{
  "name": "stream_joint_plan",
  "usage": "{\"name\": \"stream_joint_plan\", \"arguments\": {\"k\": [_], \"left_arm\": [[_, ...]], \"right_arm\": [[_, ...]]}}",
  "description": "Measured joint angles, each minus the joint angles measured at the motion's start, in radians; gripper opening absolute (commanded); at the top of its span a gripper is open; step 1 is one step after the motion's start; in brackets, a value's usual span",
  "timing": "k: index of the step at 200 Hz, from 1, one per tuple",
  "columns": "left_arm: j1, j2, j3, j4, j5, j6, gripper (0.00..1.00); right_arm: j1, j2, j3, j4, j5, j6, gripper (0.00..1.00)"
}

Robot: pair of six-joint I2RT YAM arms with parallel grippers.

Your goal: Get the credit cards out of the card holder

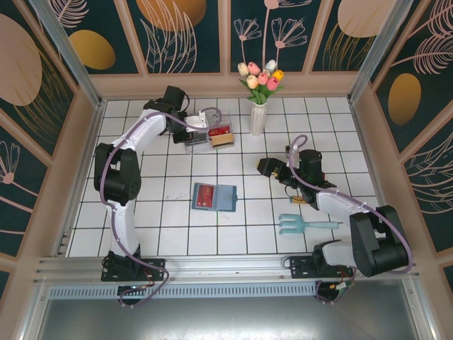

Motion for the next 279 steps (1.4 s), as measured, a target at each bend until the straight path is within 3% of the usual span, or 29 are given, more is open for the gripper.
{"name": "stream_joint_plan", "arguments": {"k": [143, 221, 279], "left_arm": [[0.0, 0.0, -0.068, 0.097, -0.005, 0.006, 0.0], [0.0, 0.006, -0.068, 0.11, -0.028, -0.024, 0.23], [0.0, 0.006, -0.068, 0.116, -0.011, -0.04, 0.26]], "right_arm": [[0.004, 0.0, 0.0, 0.0, 0.018, -0.019, 0.99], [0.026, 0.0, 0.0, -0.002, 0.041, -0.041, 0.99], [0.027, 0.0, 0.0, -0.009, 0.048, -0.045, 0.99]]}}
